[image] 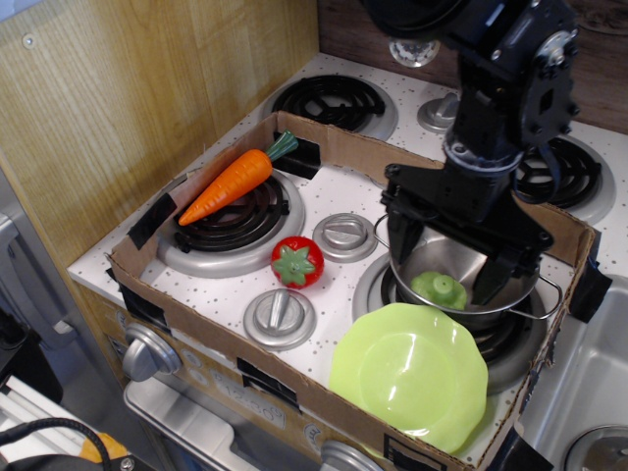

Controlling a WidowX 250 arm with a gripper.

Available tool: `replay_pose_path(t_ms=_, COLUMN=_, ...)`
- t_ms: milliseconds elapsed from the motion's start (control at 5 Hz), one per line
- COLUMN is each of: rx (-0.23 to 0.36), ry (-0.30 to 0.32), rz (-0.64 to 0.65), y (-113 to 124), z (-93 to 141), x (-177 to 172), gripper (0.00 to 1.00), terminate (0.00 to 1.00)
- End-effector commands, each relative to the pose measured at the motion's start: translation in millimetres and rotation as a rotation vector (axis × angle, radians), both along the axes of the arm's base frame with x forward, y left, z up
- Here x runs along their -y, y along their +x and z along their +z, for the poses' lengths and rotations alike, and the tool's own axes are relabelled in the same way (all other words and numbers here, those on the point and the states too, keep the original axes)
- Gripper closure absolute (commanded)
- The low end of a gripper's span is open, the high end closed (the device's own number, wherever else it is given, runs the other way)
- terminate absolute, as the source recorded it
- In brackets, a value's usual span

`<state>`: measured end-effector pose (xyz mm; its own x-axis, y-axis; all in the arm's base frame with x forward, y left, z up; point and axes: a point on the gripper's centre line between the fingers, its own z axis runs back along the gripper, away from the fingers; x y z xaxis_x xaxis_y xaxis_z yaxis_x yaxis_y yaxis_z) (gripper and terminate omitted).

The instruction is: Take broccoli out of pan

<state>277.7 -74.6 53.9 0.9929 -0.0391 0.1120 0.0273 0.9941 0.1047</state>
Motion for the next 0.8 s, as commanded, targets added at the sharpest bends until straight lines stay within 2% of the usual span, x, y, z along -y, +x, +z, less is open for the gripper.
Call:
replay_pose_path(t_ms=0, rx=0.075, ry=-0.054, rz=0.016, y=3.7, z=3.1, x=-1.3, gripper=0.0, terminate=0.0)
replay_pose_path(t_ms=200, rx=0.078, ry=-0.045, rz=0.01, y=5.7, z=2.2, x=-2.2, gripper=0.0, terminate=0.0)
replay_pose_path(t_ms=400, rx=0.084, ry=-0.024, rz=0.0, y=8.4, z=7.9, x=-2.2, gripper=1.0, terminate=0.0)
replay_pose_path(t_ms=600, rx=0.081, ry=-0.011, rz=-0.014, y=10.2, z=14.5, x=-2.5, gripper=1.0, terminate=0.0)
